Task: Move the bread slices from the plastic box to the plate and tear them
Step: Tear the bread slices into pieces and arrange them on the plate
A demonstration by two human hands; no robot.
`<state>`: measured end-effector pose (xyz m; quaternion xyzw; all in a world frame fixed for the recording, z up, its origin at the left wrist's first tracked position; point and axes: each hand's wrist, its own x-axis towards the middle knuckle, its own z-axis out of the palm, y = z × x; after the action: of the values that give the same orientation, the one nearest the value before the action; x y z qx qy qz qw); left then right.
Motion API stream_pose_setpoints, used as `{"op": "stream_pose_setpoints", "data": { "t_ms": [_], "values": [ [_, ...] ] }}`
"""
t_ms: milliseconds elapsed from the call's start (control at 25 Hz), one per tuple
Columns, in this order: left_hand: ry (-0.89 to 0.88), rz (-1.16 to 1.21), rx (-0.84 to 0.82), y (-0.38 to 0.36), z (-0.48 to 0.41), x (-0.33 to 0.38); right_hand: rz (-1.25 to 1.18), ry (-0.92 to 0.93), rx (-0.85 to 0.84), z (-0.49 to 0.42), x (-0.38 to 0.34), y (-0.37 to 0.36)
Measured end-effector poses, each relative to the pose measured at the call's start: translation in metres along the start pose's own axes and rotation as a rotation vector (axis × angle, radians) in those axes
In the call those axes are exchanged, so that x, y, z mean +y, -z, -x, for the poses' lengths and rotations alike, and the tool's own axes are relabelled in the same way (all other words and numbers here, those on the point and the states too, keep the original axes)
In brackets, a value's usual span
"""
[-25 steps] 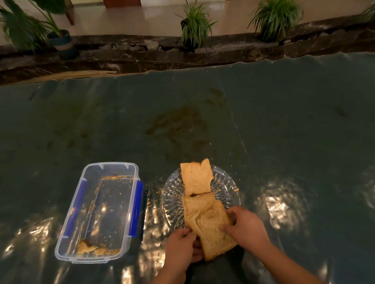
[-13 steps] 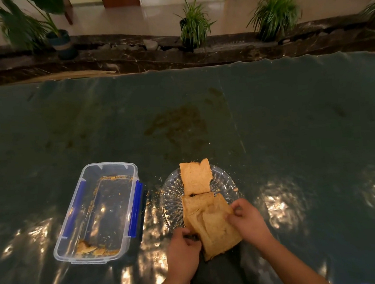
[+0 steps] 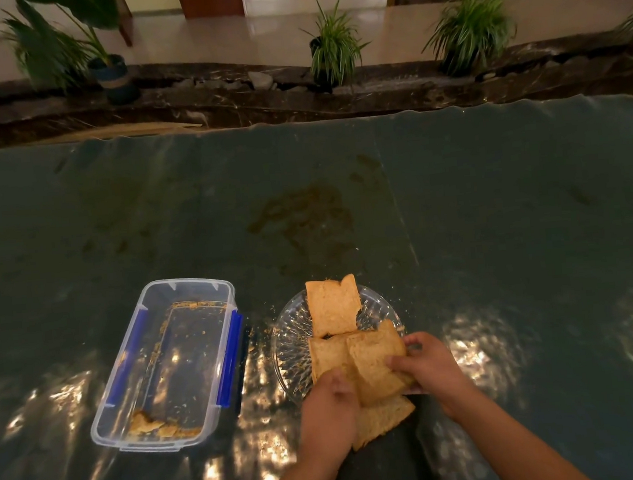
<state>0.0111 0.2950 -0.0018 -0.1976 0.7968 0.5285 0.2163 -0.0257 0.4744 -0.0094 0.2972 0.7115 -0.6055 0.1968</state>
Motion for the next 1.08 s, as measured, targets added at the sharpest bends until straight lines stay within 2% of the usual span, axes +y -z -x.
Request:
{"op": "stream_pose_setpoints", "data": {
  "t_ms": [160,240,320,400,480,680,800,960,1080],
  "values": [
    [0.215,0.43,-0.101,-0.009,-0.011,0.021,-0.024,0.103,-0.084,0.005,-0.011,-0.002],
    [0.318,0.558,-0.146,-0.006,-0.016,0.023,-0.046,0.158,-0.138,0.008,-0.02,-0.003],
    [0.404,0.721,-0.28,0.0,-0.023,0.02,-0.07,0.19,-0.169,0.01,-0.029,-0.003],
    [0.432,0.915,-0.393,0.007,-0.028,0.021,-0.106,0.203,-0.185,0.009,-0.036,-0.001],
    [0.375,0.987,-0.393,0.009,-0.033,0.023,-0.122,0.209,-0.182,0.005,-0.04,0.002],
    [0.154,0.79,-0.23,0.003,-0.055,0.04,-0.108,0.23,-0.072,-0.017,-0.044,0.009],
    [0.212,0.659,-0.084,-0.006,-0.075,0.052,-0.071,0.182,0.053,-0.039,-0.041,0.005],
    [0.198,0.171,0.088,-0.018,-0.094,0.059,0.137,0.101,0.147,-0.061,-0.03,-0.009],
    [0.095,-0.161,0.117,-0.018,-0.096,0.058,0.345,0.129,0.194,-0.066,-0.024,-0.012]
  ]
}}
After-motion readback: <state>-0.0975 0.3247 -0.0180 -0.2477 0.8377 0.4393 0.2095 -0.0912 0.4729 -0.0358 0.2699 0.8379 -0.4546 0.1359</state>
